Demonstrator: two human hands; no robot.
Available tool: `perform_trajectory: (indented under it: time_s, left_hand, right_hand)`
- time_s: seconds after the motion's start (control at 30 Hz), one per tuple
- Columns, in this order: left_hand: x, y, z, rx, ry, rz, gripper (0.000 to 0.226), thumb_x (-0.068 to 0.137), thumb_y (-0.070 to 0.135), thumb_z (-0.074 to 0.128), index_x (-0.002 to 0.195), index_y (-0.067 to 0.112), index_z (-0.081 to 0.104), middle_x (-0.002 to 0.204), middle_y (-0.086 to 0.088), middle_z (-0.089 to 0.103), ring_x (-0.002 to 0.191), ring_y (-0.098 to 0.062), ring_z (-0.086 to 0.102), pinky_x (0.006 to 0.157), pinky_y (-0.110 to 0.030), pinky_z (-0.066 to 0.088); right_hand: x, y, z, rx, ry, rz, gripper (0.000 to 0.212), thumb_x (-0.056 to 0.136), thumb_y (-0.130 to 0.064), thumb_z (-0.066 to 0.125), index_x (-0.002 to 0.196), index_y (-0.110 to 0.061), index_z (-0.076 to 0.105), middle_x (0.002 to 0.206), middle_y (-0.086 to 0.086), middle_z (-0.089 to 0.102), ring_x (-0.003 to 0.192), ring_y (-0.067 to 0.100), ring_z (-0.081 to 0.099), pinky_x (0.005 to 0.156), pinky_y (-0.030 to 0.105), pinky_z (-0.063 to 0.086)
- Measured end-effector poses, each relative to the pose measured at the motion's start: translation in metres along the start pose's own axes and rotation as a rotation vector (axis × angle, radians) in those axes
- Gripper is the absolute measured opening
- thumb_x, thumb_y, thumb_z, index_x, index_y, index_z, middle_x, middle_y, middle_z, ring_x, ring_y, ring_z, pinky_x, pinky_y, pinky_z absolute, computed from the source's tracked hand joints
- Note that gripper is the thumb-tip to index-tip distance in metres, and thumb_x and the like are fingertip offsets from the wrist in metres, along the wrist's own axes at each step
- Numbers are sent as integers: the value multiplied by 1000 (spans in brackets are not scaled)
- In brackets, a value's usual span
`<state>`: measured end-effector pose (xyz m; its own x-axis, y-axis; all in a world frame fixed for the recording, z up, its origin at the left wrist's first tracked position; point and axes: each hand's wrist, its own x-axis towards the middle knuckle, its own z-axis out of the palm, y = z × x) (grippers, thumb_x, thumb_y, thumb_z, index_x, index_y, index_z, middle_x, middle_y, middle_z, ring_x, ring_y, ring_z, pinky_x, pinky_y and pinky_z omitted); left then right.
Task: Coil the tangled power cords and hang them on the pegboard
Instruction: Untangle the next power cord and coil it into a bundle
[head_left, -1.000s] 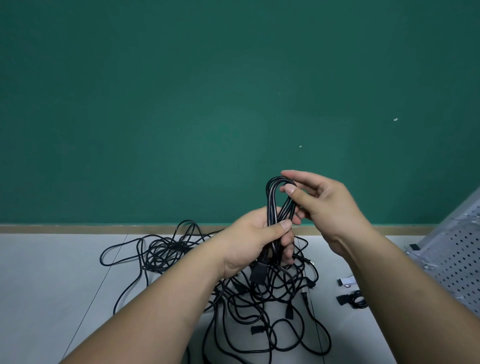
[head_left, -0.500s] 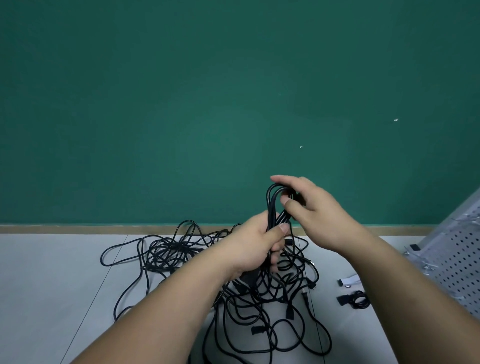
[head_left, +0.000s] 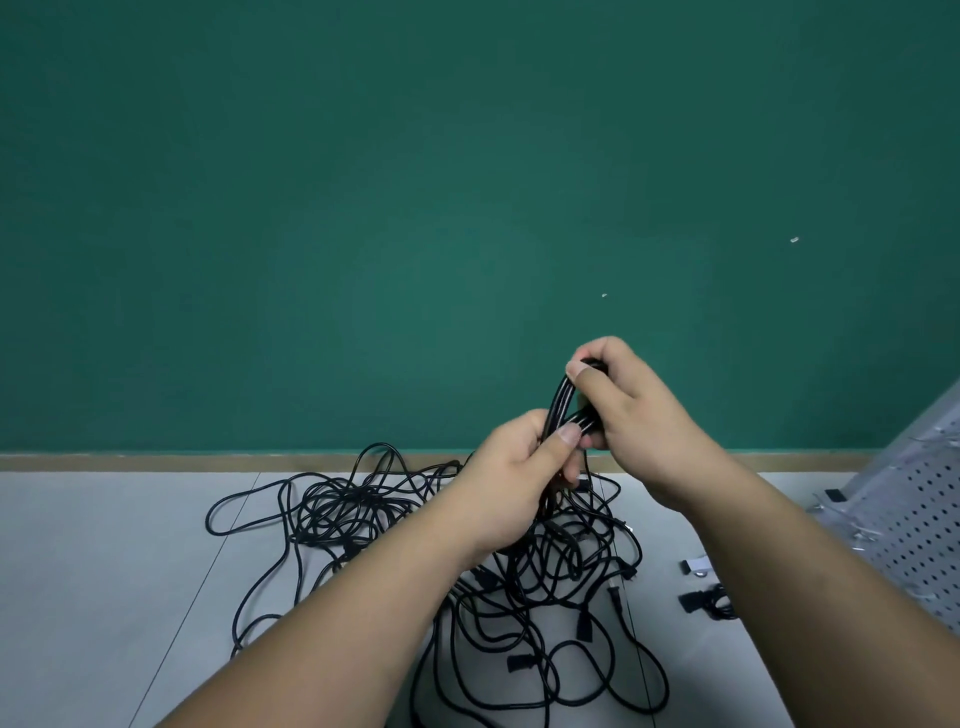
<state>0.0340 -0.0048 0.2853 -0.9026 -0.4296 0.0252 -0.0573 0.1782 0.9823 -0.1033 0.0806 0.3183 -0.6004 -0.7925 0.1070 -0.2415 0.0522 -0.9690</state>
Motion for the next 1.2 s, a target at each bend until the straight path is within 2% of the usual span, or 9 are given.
perform_trajectory:
  time_s: [0.17,0.3,0.43,0.6,0.73,0.83,0.97,1.1,1.2]
  left_hand:
    - [3,-3,-13,279,-179,-85,29,111,32,46,91,17,61,82,6,75,87,-14,69,104,-54,50]
    - [3,-2,-7,52,-85,-100,21,113,23,42,98,14,54,71,6,49,62,-16,56,80,-54,60]
    - [8,4,-5,-57,70,-84,21,115,20,39,100,12,53,69,7,44,53,-12,42,57,-33,44]
    - [11,11,-20,-219,280,-25,22,115,20,40,101,11,53,67,9,42,52,-11,37,52,-27,39]
    - [11,17,-32,-335,373,-1,22,115,20,38,100,12,52,66,8,41,53,-11,35,53,-28,35]
    - [10,12,-44,-11,455,36,23,114,30,39,100,19,53,71,6,49,56,-15,41,56,-34,40]
    - [7,9,-61,569,518,26,26,113,37,37,103,18,51,83,-1,59,72,-22,55,68,-43,44]
    - [10,9,-68,853,528,-59,30,114,37,32,96,14,42,77,-4,55,68,-24,53,61,-42,36]
    - [10,10,-60,870,382,-62,29,113,38,34,97,16,44,80,-2,58,71,-22,57,62,-42,43]
  right_hand:
    - [-8,3,5,-356,-51,-124,7,111,-28,48,107,-22,49,76,1,56,60,4,47,61,24,41]
    - [-4,6,3,-307,0,-157,10,112,-31,46,117,-26,54,87,-8,57,70,2,50,72,29,43]
    - [-7,11,-1,-139,-84,-75,34,113,-43,38,144,-35,50,114,-2,66,83,6,65,75,38,54]
    - [-8,27,-1,-164,-353,149,45,114,-47,30,131,-25,66,112,-1,79,99,21,74,92,42,57]
    - [-10,39,-2,-478,-636,151,24,107,-52,53,115,-41,72,109,-13,77,106,6,69,106,37,51]
    - [-13,38,-3,-592,-659,162,7,101,-43,65,106,-45,70,85,-5,70,79,15,64,80,38,53]
    - [-11,29,-14,-548,-638,153,9,103,-33,64,97,-33,71,69,2,67,72,18,71,71,41,50]
    - [-12,5,-29,-323,-536,22,11,101,-33,72,96,-25,78,71,5,50,66,18,52,69,33,43]
    - [-17,-9,-35,-174,-359,-100,10,97,-26,76,93,-17,79,73,10,59,70,16,50,68,29,43]
